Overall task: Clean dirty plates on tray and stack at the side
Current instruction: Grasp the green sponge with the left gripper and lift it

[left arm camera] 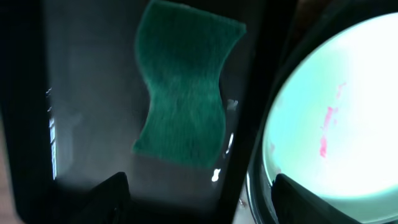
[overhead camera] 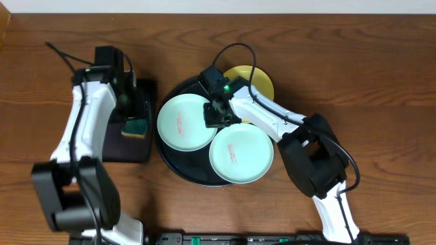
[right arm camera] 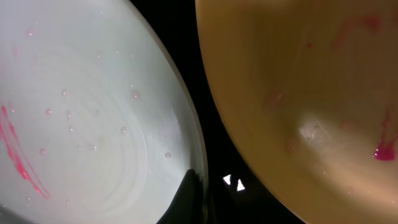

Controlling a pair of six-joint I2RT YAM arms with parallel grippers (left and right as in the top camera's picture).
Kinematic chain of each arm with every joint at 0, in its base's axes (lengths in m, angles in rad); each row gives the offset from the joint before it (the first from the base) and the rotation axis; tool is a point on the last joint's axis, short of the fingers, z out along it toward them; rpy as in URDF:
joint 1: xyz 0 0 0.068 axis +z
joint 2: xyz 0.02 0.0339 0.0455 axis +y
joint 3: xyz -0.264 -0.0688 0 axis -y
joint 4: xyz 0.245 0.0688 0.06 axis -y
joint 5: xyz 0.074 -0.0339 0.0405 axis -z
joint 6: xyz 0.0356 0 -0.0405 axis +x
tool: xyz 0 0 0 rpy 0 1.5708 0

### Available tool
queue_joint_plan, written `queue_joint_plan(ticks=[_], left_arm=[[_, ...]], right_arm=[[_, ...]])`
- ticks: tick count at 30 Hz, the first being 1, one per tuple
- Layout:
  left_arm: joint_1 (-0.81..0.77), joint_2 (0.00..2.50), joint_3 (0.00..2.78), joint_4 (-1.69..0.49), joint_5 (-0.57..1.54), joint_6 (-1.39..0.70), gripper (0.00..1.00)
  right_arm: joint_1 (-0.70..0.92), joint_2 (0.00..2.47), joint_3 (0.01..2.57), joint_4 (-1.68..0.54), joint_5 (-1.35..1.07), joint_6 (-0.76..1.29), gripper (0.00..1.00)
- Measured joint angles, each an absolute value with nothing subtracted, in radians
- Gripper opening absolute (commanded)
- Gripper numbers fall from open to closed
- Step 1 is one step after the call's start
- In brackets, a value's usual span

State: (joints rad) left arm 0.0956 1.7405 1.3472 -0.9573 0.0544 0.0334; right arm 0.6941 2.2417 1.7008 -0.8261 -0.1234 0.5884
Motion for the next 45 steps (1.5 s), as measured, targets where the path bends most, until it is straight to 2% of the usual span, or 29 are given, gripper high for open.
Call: queue_joint_plan(ticks=[11, 14, 17, 20, 32, 41, 45], left_arm=[[0.147, 1.932, 1.347, -0.851, 0.084, 0.149, 0.61], [0.149, 1.975, 1.347, -0.821, 0.099, 0.167, 0.47], [0.149, 2.001, 1.347, -0.806, 0.099, 0.178, 0.24], [0.149, 2.003, 1.347, -0.804, 0.099, 0.184, 0.08], [0.149, 1.971, 1.347, -0.832, 0.1, 0.175, 0.07], [0.148, 1.71, 1.36, -0.868, 0.106, 0.114, 0.07], [0.147, 1.673, 1.369, -0.884, 0.105, 0.082, 0.07]], right_arm=[[0.694, 2.242, 1.701, -0.826, -0.123, 0.588, 0.01], [0.694, 2.242, 1.701, -0.826, -0.123, 0.588, 0.01], [0.694, 2.242, 1.701, -0.826, -0.123, 0.588, 0.01], [0.694, 2.242, 1.701, -0.826, -0.123, 0.588, 0.01], [0.694, 2.242, 1.701, -0.826, -0.123, 0.588, 0.01], [0.694, 2.242, 1.701, -0.826, -0.125, 0.588, 0.01], [0.694, 2.242, 1.701, -0.826, -0.125, 0.588, 0.01]])
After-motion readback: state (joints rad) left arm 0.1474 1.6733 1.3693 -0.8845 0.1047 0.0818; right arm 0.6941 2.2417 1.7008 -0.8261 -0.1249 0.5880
